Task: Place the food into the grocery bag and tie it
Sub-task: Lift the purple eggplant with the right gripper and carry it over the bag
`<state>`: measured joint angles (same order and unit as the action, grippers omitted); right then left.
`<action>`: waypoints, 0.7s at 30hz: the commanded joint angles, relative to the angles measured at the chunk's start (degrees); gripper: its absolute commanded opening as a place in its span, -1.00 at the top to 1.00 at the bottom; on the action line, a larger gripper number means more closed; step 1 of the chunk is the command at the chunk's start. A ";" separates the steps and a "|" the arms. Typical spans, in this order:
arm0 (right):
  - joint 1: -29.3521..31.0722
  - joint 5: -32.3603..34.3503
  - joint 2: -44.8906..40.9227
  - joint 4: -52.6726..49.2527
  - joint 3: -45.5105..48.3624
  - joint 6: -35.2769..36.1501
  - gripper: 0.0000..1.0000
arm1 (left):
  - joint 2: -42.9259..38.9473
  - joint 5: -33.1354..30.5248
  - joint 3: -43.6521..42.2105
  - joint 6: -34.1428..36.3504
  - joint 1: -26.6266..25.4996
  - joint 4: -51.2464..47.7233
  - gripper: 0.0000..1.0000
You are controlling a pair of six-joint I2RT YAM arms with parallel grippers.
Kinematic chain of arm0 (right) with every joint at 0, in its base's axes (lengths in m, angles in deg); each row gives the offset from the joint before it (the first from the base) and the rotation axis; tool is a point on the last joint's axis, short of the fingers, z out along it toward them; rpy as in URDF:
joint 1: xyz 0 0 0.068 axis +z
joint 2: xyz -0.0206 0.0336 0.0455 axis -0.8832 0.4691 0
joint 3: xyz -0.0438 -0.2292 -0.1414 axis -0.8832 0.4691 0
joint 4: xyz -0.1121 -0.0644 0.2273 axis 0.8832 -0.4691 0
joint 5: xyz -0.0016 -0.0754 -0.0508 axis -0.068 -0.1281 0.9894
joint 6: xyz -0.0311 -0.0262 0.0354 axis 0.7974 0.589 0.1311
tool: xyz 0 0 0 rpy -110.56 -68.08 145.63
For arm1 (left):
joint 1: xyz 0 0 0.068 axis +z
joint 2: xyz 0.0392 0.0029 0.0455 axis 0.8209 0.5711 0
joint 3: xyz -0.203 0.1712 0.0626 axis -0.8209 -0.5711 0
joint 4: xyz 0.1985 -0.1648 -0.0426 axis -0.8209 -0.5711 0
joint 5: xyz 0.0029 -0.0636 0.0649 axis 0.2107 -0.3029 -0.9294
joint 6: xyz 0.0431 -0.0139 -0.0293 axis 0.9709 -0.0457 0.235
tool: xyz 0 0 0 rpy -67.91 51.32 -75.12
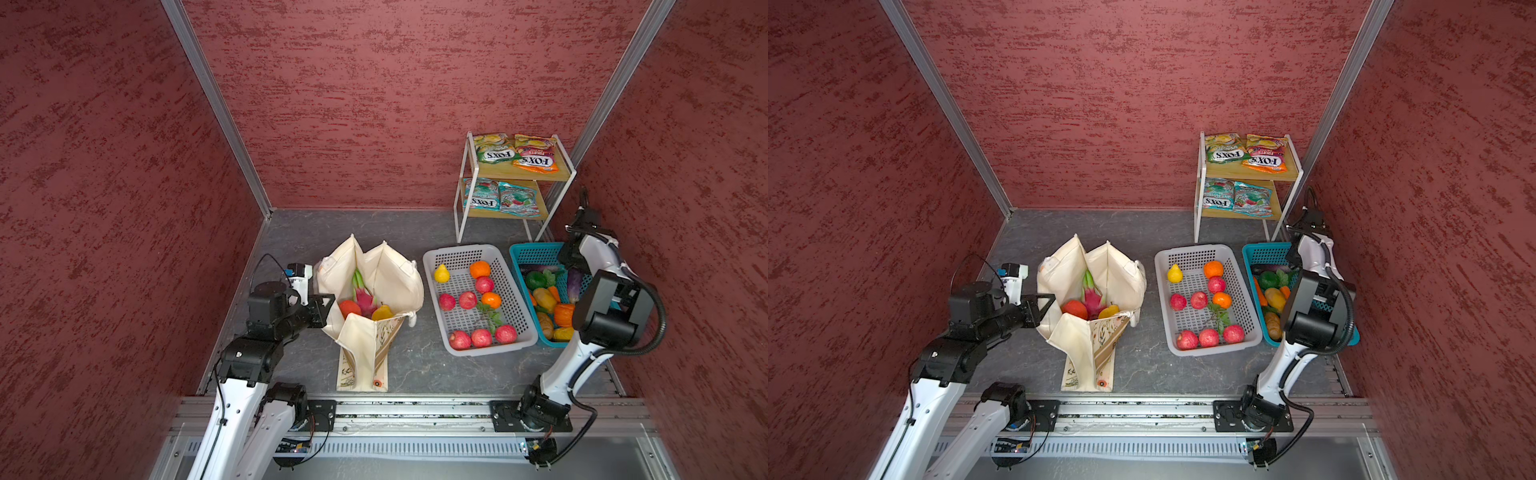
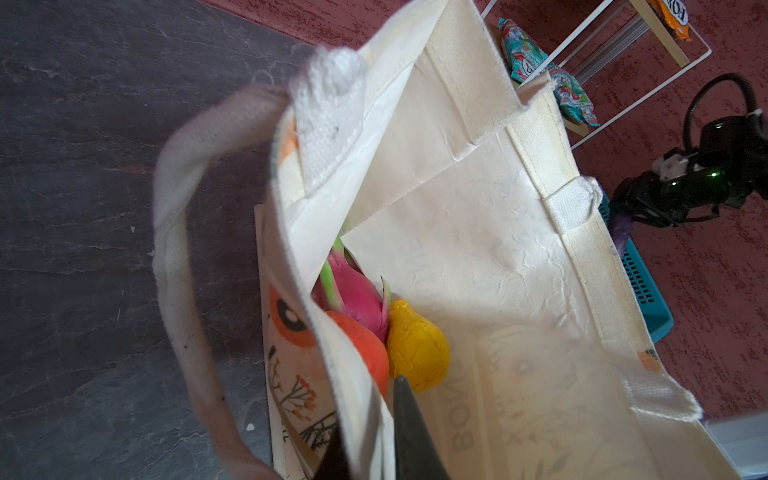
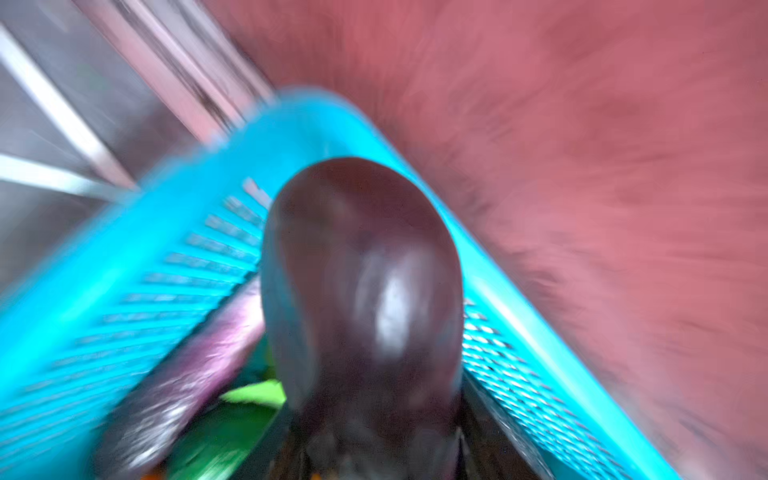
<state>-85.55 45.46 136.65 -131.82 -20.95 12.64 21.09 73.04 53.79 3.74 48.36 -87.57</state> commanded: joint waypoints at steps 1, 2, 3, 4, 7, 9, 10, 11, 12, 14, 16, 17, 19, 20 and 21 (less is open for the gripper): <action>0.19 -1.30 -4.93 1.13 -0.31 -2.03 0.47 | -0.27 0.33 -0.53 0.19 0.03 0.30 0.70; 0.24 -1.53 -6.71 1.22 0.13 -2.39 0.47 | -0.18 0.33 -0.52 0.17 -0.03 0.25 0.70; 0.36 -1.91 -8.57 1.35 0.62 -2.76 0.47 | -0.18 0.33 -0.55 0.17 0.00 0.25 0.70; 0.45 -2.52 -10.24 1.46 1.01 -3.05 0.47 | -0.18 0.37 -0.53 0.17 0.03 0.29 0.70; 0.73 -6.15 -15.70 1.17 1.51 -4.06 0.46 | -0.02 0.46 -0.52 0.17 0.00 0.27 0.70; 0.89 -9.80 -19.10 0.39 1.23 -5.03 0.44 | 0.16 0.44 -0.48 0.17 -0.07 0.29 0.70; 1.06 -12.12 -20.67 0.17 1.14 -5.60 0.44 | 0.24 0.59 -0.49 0.17 -0.11 0.37 0.70; 1.28 -15.15 -23.39 0.44 1.33 -6.15 0.43 | 0.33 0.71 -0.44 0.21 -0.08 0.36 0.71; 1.52 -18.27 -25.16 1.11 1.80 -6.49 0.42 | 0.41 0.85 -0.44 0.25 -0.12 0.34 0.70; 2.79 -24.55 -29.58 3.48 3.52 -7.59 0.39 | 0.29 1.03 -0.44 0.26 -0.29 0.43 0.70; 5.52 -26.36 -33.48 5.44 5.11 -7.83 0.39 | 0.18 0.95 -0.44 0.26 -0.51 0.43 0.70; 7.40 -26.72 -35.20 5.89 5.60 -7.75 0.39 | 0.09 0.94 -0.51 0.26 -0.71 0.53 0.70; 11.12 -27.21 -37.73 6.05 6.15 -7.86 0.38 | -0.08 0.77 -0.52 0.26 -1.07 0.51 0.70; 13.31 -27.36 -38.95 6.10 6.42 -8.21 0.38 | -0.14 0.68 -0.57 0.26 -1.29 0.52 0.70; 15.30 -27.71 -39.91 6.29 6.77 -8.48 0.38 | -0.05 0.64 -0.53 0.26 -1.35 0.54 0.70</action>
<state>-73.95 22.09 98.51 -128.00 -15.36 5.30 21.46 73.09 53.79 3.74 47.53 -87.55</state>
